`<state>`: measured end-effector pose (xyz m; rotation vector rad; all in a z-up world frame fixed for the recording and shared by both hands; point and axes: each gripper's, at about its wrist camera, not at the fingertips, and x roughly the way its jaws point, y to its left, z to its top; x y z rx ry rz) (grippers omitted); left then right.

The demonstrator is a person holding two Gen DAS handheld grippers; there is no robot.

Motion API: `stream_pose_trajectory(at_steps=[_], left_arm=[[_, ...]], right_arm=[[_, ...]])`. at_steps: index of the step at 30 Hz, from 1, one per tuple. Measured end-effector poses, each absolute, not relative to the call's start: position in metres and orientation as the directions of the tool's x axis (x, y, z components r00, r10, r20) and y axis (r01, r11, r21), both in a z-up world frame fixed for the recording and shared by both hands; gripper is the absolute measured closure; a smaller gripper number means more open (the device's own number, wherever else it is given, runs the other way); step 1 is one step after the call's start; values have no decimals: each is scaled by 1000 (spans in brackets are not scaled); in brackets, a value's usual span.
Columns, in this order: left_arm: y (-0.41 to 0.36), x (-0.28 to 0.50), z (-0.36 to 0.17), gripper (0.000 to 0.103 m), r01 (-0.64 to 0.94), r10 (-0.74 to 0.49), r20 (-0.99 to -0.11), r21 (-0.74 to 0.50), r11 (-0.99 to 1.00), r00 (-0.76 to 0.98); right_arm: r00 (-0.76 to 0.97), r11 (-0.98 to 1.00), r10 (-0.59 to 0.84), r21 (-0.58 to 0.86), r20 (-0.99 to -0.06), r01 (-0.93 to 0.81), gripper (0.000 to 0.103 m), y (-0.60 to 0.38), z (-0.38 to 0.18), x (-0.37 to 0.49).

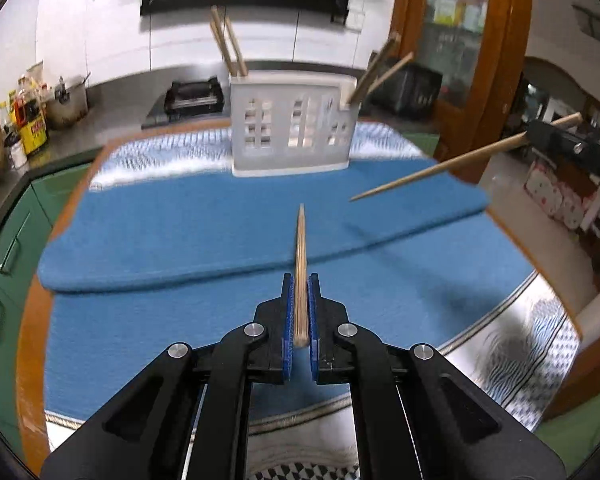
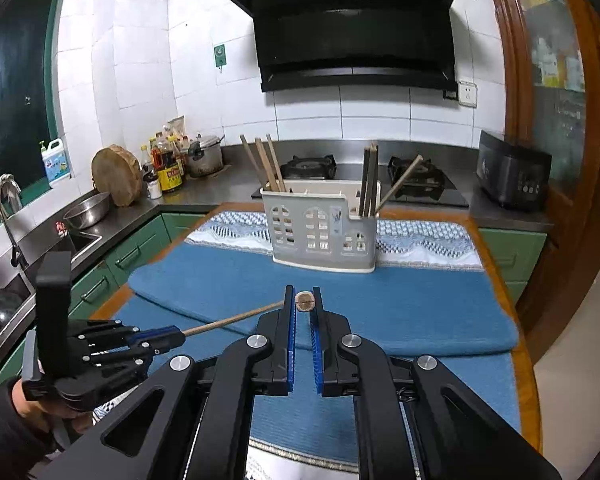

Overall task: Organize utensils
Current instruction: 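Lift both held chopsticks upright and carry them toward the white basket, then insert the left tool's chopstick into the basket while the right tool inserts its chopstick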

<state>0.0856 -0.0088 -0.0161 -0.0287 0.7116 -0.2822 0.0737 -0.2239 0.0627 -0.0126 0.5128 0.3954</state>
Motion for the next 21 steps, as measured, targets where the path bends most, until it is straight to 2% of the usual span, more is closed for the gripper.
stream_pose_trajectory(at_steps=[13, 18, 21], left_arm=[[-6, 123, 30, 98, 268, -280, -573, -109, 957, 770], [-4, 145, 48, 98, 276, -282, -564, -98, 956, 777], [-4, 157, 56, 98, 275, -282, -560, -99, 956, 779]], right_arm=[[790, 904, 395, 46, -469, -425, 96, -221, 125, 127], [821, 916, 339, -37, -460, -399, 96, -215, 164, 162], [819, 917, 303, -83, -488, -390, 96, -208, 176, 188]])
